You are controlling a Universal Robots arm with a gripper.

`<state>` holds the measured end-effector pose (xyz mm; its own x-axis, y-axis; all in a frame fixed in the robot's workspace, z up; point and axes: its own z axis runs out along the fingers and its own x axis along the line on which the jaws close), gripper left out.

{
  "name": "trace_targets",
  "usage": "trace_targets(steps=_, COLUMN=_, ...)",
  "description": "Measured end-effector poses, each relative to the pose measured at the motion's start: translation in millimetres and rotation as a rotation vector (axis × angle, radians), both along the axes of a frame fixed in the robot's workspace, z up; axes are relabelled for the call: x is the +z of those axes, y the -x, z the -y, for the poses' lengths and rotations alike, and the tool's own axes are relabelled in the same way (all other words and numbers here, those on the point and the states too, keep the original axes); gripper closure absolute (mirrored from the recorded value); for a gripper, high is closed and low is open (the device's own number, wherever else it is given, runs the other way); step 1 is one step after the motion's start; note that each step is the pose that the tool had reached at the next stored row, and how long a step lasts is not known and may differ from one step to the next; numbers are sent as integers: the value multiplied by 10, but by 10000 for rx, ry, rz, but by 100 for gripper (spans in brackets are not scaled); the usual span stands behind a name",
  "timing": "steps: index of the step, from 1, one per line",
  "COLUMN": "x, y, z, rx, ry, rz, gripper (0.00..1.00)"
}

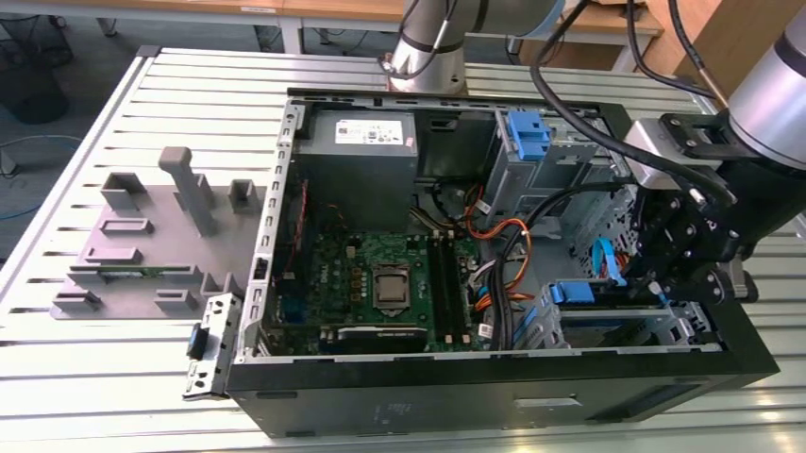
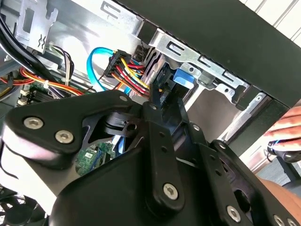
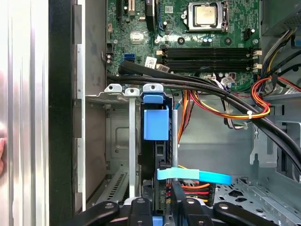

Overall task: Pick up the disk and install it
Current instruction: 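Insert the second disk wire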

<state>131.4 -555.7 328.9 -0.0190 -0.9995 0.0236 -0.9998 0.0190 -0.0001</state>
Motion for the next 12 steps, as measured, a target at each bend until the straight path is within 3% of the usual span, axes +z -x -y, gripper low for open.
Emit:
trace_targets(steps=3, x=31, y=0, z=-1, rx=0, ry=1, rz=0, gripper=70)
trace_targets(steps=12, x=277, y=0, z=-1, rx=1, ry=-12, rz=3, gripper=70)
